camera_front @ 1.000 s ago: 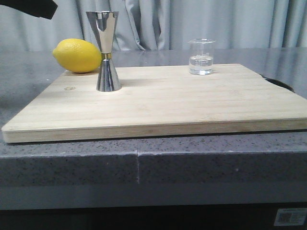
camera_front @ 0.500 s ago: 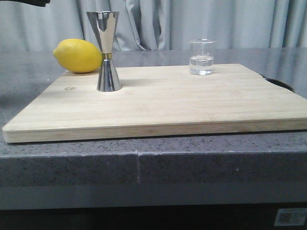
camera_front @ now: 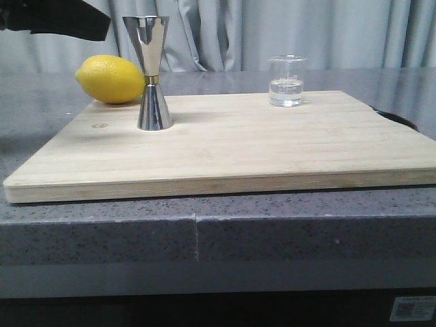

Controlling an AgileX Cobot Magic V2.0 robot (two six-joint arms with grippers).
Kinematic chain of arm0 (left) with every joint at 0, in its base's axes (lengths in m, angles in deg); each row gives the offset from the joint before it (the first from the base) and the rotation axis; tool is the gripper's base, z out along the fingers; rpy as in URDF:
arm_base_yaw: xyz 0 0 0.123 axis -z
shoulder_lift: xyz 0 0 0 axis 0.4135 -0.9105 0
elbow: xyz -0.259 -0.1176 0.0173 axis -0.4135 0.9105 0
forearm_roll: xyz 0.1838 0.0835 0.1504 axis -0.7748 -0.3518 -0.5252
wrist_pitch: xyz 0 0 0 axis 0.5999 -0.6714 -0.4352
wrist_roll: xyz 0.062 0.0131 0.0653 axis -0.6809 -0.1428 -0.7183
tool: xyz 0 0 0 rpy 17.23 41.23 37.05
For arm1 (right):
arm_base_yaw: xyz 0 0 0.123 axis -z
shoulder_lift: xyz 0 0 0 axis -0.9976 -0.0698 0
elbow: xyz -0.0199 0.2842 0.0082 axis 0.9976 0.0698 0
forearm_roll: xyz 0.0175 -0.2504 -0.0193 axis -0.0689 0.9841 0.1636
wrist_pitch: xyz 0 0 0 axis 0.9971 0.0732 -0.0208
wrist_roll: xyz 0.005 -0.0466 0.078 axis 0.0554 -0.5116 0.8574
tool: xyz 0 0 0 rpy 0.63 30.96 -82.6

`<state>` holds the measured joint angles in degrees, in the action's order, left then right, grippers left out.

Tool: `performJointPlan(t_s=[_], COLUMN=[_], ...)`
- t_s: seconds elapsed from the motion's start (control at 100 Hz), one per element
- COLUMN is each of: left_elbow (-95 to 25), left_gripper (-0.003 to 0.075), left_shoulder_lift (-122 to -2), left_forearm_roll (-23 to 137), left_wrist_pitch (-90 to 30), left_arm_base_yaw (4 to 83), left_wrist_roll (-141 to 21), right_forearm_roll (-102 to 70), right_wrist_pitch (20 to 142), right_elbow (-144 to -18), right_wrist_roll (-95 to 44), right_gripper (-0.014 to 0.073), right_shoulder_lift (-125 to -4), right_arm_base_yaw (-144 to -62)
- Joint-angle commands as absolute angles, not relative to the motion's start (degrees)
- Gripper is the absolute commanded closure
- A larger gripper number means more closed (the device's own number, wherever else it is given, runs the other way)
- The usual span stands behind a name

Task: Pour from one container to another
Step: 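Move the left gripper toward the steel jigger beside the lemon, then close the left gripper around the steel jigger's waist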

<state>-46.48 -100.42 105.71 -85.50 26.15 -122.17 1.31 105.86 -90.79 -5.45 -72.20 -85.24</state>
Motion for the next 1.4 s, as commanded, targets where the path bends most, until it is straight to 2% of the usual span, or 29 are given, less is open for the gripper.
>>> performJointPlan(t_s=[0.0, 0.26, 0.53, 1.39], left_elbow=[-47.71, -47.71, -47.71, -47.71], left_gripper=[0.0083, 0.0134, 0.0134, 0.0134], left_shoulder_lift=[-98.38, -102.16, -107.06, -112.63], left_forearm_roll=[109.89, 110.13, 114.35, 122.93], left_wrist_pitch=[-89.91, -89.91, -89.91, -89.91], left_arm_base_yaw=[27.59, 28.40, 32.46, 35.14], left_wrist_roll=[-122.74, -123.21, -127.53, -134.69], right_forearm_roll=[2.55, 3.54, 5.00, 6.08], right_wrist_pitch=[101.63, 102.49, 103.02, 103.25], right_elbow=[-92.54, -92.54, -92.54, -92.54], right_wrist_roll=[-5.88, -5.88, -5.88, -5.88], right_gripper=[-0.0063, -0.0063, -0.0064, -0.0064], right_shoulder_lift=[-71.28, -71.28, -71.28, -71.28], right_arm_base_yaw=[-84.97, -84.97, -84.97, -84.97])
